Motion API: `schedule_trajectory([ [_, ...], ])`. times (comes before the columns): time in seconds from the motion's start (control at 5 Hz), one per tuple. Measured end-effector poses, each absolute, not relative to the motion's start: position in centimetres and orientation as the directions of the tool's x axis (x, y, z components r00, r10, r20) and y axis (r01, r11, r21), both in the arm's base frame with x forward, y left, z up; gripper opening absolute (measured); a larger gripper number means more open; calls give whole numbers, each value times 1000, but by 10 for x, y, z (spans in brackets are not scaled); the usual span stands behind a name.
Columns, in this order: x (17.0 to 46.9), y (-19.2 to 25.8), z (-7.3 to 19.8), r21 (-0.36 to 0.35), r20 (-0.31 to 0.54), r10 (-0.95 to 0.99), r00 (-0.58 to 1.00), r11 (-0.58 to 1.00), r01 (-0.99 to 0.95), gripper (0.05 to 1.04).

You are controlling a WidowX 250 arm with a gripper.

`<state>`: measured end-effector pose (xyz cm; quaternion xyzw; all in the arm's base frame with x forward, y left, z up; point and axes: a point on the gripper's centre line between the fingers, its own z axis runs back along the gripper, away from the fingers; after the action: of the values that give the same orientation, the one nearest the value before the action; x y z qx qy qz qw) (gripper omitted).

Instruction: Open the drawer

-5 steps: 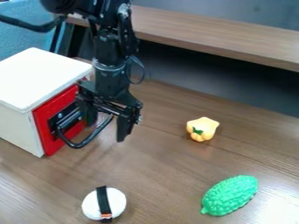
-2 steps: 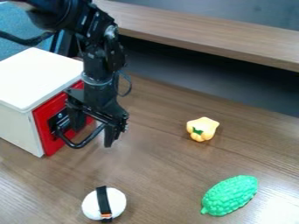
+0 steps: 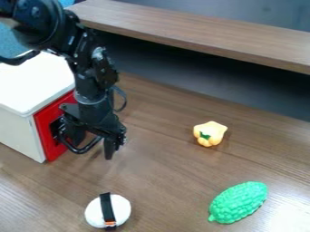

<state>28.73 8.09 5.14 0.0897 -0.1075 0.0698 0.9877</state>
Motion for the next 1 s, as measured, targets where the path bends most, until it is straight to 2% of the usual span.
schedule_trajectory([
  [0.2, 291, 85, 47, 110, 265, 96, 959, 986, -129, 999],
  [0.6, 295, 71, 30, -36, 260, -8, 965, 999, 17, 999],
  [1.0, 302, 42, 26, -61, 229, -108, 967, 990, 125, 1001],
])
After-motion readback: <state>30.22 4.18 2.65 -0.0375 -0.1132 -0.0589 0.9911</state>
